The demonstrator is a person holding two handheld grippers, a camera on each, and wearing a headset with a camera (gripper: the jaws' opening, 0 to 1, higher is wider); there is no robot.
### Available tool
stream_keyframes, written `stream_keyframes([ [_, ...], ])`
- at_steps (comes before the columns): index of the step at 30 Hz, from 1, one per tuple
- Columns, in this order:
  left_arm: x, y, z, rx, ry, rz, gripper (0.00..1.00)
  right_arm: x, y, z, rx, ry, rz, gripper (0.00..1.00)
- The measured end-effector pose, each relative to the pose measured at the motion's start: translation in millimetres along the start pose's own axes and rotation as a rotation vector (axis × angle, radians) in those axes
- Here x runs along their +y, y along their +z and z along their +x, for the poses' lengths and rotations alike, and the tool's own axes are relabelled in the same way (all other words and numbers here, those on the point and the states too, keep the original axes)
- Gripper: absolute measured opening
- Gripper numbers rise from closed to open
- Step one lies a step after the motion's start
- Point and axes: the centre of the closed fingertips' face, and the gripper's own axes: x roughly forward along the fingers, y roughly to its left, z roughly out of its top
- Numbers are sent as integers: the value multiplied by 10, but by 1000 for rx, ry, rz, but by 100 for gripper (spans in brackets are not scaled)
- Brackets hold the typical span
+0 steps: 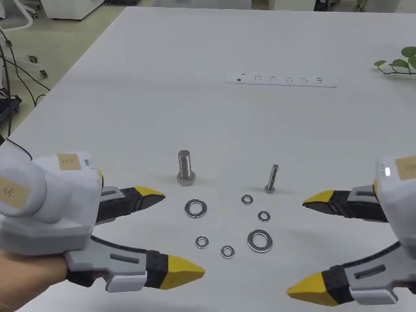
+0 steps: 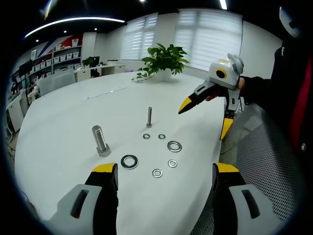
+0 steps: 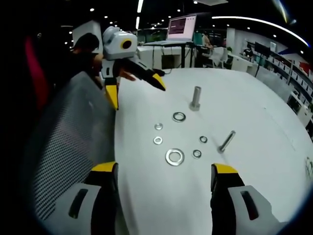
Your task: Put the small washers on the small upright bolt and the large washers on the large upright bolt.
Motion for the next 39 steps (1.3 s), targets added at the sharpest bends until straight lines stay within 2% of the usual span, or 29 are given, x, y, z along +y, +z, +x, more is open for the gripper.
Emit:
stream_keyframes([
  [10, -7, 8, 0, -4, 2, 1, 78, 16, -5, 18, 63, 30, -39, 68],
  [19, -5, 14, -13, -8, 5, 1, 78, 35, 6, 40, 97, 56, -68, 62],
  [39, -34, 28, -8, -9, 0, 6, 77, 24, 18, 87, 165, 82, -128, 57],
])
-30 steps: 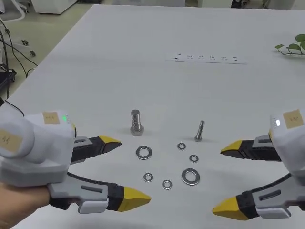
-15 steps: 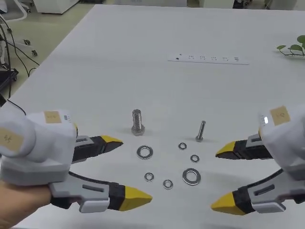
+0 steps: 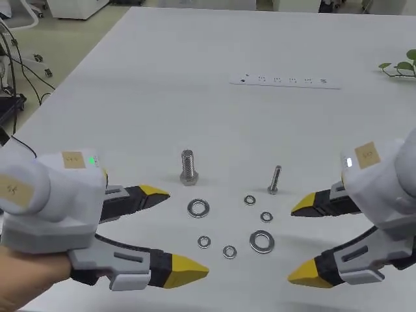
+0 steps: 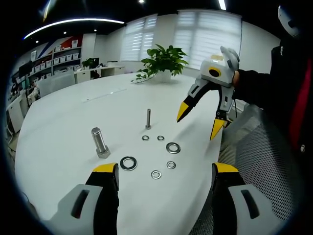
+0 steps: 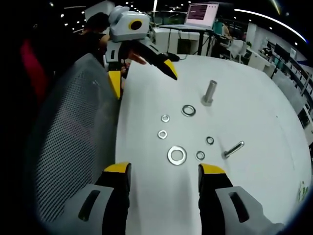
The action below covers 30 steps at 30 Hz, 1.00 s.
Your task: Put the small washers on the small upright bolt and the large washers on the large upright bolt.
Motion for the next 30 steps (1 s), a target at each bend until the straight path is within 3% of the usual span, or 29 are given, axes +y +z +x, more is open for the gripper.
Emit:
stream_keyframes([
  [30, -21, 21, -1, -9, -14, 11, 76, -90, 65, 145, 61, 25, -61, 49],
])
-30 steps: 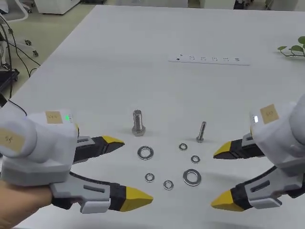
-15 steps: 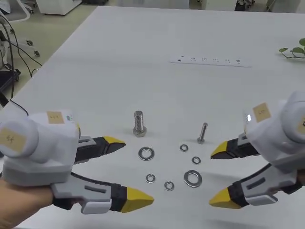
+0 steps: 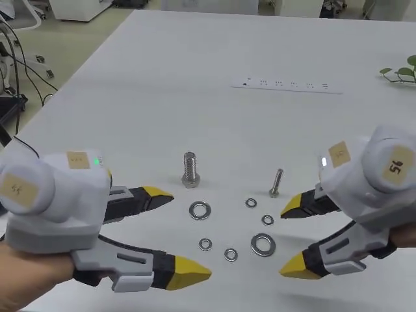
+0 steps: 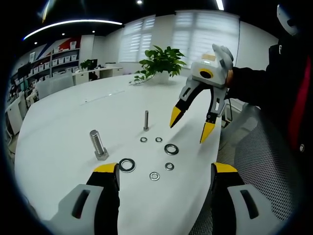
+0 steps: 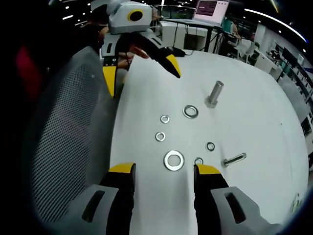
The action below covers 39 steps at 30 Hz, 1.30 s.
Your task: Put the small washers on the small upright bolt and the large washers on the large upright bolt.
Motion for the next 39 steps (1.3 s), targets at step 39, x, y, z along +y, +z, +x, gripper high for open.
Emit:
stream_keyframes([
  [39, -88, -56, 4, 8, -8, 13, 75, -68, -79, 388, 236, 119, -121, 32],
])
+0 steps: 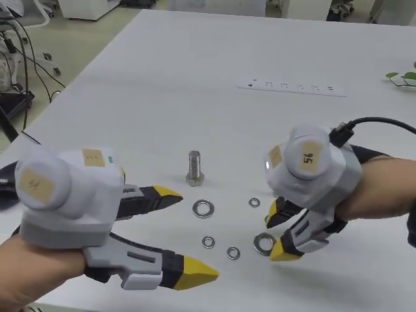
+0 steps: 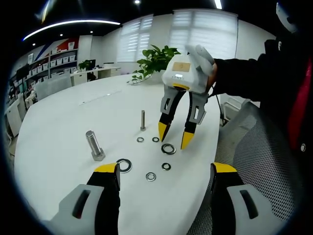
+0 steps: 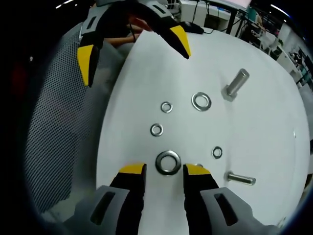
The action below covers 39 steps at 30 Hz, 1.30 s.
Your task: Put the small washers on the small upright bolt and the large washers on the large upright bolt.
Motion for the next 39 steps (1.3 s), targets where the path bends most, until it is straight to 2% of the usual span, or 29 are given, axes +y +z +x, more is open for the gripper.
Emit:
stream_keyframes([
  [12, -2, 15, 6, 0, -3, 2, 75, -24, -22, 88, 47, 11, -21, 32],
  [23, 14, 22, -3, -2, -4, 1, 75, -59, -29, 105, 71, -10, -47, 29],
  [39, 29, 30, -7, -4, -3, 1, 74, -32, -43, 105, 74, -29, -85, 26],
])
